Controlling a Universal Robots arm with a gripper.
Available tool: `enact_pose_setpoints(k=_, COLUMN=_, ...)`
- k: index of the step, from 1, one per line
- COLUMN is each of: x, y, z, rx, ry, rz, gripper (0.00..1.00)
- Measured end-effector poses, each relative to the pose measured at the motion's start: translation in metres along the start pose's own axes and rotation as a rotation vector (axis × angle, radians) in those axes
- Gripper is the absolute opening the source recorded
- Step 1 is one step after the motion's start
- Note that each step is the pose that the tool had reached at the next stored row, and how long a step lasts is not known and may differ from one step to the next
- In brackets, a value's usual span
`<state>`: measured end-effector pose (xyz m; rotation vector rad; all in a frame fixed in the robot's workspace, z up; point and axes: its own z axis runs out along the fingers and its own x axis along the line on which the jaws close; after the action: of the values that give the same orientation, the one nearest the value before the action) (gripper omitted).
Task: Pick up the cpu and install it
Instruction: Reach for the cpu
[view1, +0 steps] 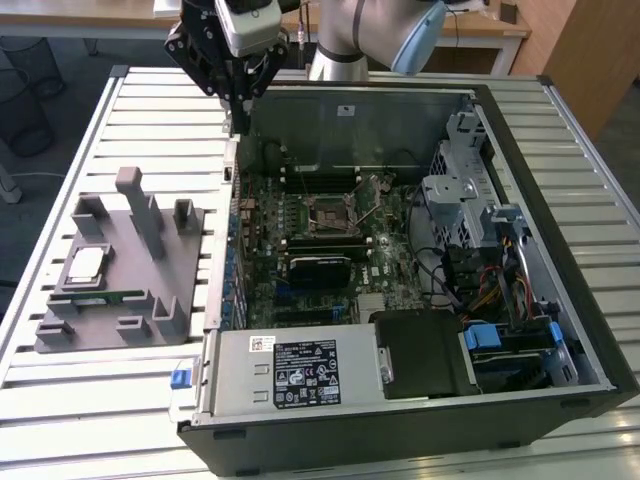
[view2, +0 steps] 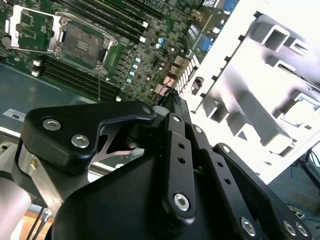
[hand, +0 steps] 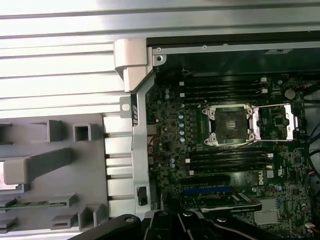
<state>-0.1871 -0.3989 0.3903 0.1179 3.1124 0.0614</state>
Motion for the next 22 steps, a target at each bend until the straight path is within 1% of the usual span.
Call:
enact_pose_setpoints(k=8, x=0.0168, y=-0.0013, z=0.0002, rx=0.0001, ry=0.0001, rz=0.0, gripper=0.11)
enact_pose_setpoints(k=17, x=0.039, y=-0.003, z=0.0004, rx=0.0, ry=0.0, rz=0.0, gripper=0.11)
enact_pose_setpoints(k=18, x=0.041, y=-0.0033, z=0.0006, rx=0.0001, ry=0.0001, rz=0.0, gripper=0.11)
enact_pose_setpoints(k=22, x=0.0449, y=-0.0064, z=0.0021, rx=0.0003, ry=0.0025, rz=0.0, gripper=0.11)
